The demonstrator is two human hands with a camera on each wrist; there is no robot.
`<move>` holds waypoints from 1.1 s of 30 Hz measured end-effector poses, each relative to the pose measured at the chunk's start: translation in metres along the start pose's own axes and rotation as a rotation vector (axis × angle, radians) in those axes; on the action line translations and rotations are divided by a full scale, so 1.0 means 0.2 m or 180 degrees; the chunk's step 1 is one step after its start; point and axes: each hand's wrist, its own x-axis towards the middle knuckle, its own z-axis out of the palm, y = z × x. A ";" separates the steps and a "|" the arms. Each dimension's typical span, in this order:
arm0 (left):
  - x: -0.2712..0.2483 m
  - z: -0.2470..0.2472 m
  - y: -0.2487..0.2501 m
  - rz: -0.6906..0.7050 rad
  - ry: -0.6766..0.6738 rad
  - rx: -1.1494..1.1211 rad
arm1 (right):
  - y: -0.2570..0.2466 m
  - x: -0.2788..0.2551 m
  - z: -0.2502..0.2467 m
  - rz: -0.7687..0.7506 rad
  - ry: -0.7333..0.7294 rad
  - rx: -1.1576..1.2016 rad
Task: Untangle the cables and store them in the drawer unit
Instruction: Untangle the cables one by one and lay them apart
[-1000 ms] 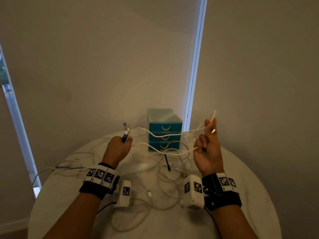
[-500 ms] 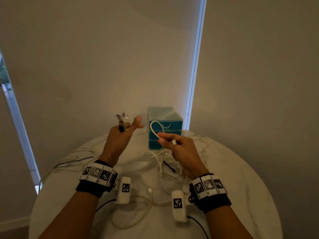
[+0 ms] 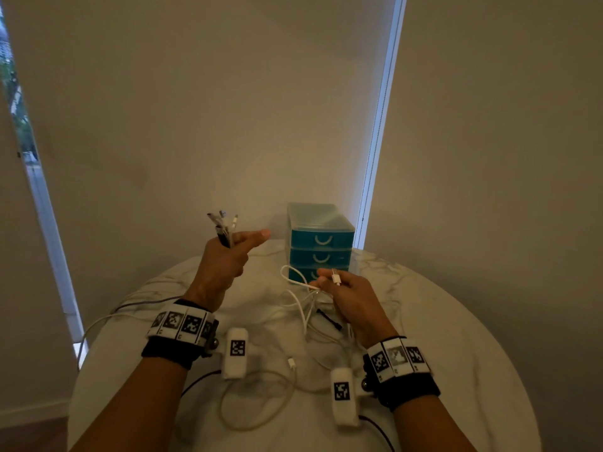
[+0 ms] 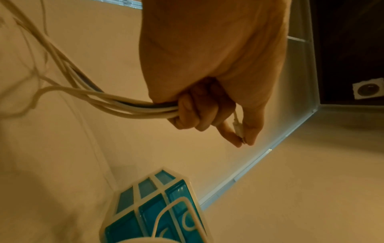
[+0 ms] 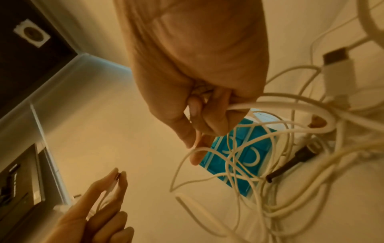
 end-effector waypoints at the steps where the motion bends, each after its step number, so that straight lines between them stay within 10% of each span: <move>1: 0.00 0.01 -0.01 -0.0110 -0.0044 0.0099 | 0.01 0.00 0.00 0.0039 0.0085 -0.0032; 6: 0.01 0.08 -0.04 -0.0293 -0.0214 0.1163 | 0.01 0.00 -0.04 0.0135 0.0121 -0.0323; 12: 0.04 0.21 -0.04 -0.1001 -0.1472 0.3224 | 0.07 0.01 -0.05 0.0109 -0.0232 -0.0917; 20: 0.16 0.27 0.02 -0.0877 -0.1725 0.2532 | 0.12 0.04 -0.02 0.0089 -0.0289 -0.0851; 33: 0.22 0.13 0.26 0.0197 -0.0129 0.0395 | 0.05 0.09 -0.16 0.0853 0.0459 0.2310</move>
